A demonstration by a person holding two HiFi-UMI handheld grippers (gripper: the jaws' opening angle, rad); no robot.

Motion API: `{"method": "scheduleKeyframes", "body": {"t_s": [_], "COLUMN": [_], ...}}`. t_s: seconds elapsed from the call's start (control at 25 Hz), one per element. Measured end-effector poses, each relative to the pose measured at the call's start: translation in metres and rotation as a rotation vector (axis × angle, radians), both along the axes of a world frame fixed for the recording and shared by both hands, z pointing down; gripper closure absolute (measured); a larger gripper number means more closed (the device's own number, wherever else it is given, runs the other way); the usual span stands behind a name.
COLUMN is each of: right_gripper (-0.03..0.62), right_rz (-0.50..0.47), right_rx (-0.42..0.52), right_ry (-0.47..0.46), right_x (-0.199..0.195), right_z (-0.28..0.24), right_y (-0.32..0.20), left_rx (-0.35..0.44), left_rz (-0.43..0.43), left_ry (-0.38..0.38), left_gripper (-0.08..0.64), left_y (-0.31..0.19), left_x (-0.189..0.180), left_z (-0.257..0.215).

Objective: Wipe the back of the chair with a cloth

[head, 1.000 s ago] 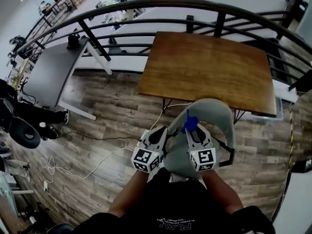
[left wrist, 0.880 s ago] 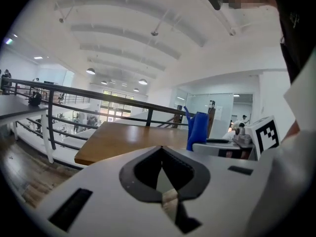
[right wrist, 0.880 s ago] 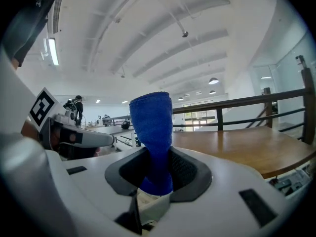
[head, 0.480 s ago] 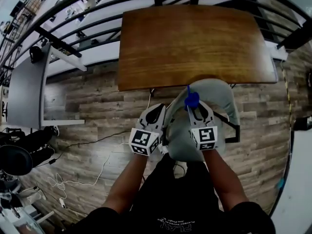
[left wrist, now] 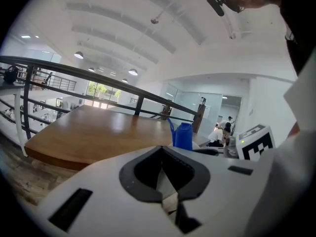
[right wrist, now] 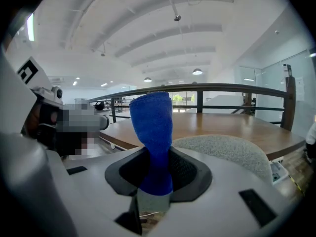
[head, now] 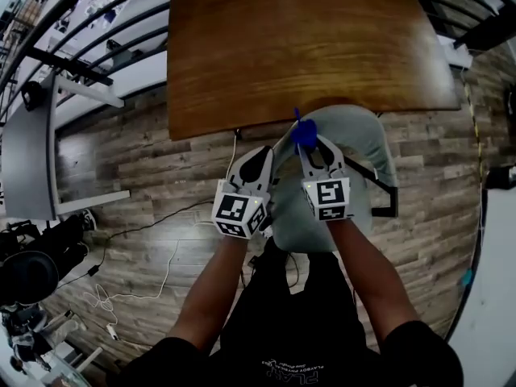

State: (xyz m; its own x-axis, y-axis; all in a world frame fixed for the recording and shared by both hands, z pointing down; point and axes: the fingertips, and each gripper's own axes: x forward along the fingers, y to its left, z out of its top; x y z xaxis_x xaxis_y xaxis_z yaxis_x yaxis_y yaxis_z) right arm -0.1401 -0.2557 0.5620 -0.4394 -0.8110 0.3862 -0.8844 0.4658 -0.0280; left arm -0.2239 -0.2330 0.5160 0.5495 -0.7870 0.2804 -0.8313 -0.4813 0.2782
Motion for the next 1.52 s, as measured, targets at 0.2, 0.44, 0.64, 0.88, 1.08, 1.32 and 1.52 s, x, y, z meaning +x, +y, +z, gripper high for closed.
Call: {"method": "scheduleKeyframes", "body": {"t_s": [0.2,0.44,0.64,0.88,1.08,1.32,1.52], "right_gripper": [0.482,0.482,0.482,0.482,0.482,0.482,0.482], "right_rz": [0.028,0.011,-0.034,-0.061,-0.038,-0.021,0.024], "right_rx": [-0.050,-0.056,-0.020,0.006,0.017,0.052,0.045], "right_ry": [0.025,0.043,0.068,0.059,0.039,0.054,0.049], "right_x": [0.007,0.011,0.011,0.017,0.029,0.043,0.060], "right_z": [0.019,0.022,0.023,0.023,0.022,0.023,0.026], "right_y": [-0.009,-0.020,-0.020,-0.021,-0.024,-0.029,-0.032], "left_rx": [-0.021,-0.041,-0.046,-0.053,-0.055,-0.058,-0.061], "left_rz": [0.016,0.031,0.043,0.037,0.043,0.038,0.054], "left_ry": [-0.008,-0.016,-0.021,-0.027,-0.025,-0.001,-0.028], "left_gripper": [0.554,0.554,0.554,0.554,0.554,0.554,0.554], "left_y": [-0.002,-0.003,-0.001,0.001,-0.003,-0.009,-0.010], "left_x": [0.012,0.020,0.028,0.032,0.043,0.055,0.065], "left_z": [0.015,0.023,0.025,0.030,0.032,0.031,0.040]}}
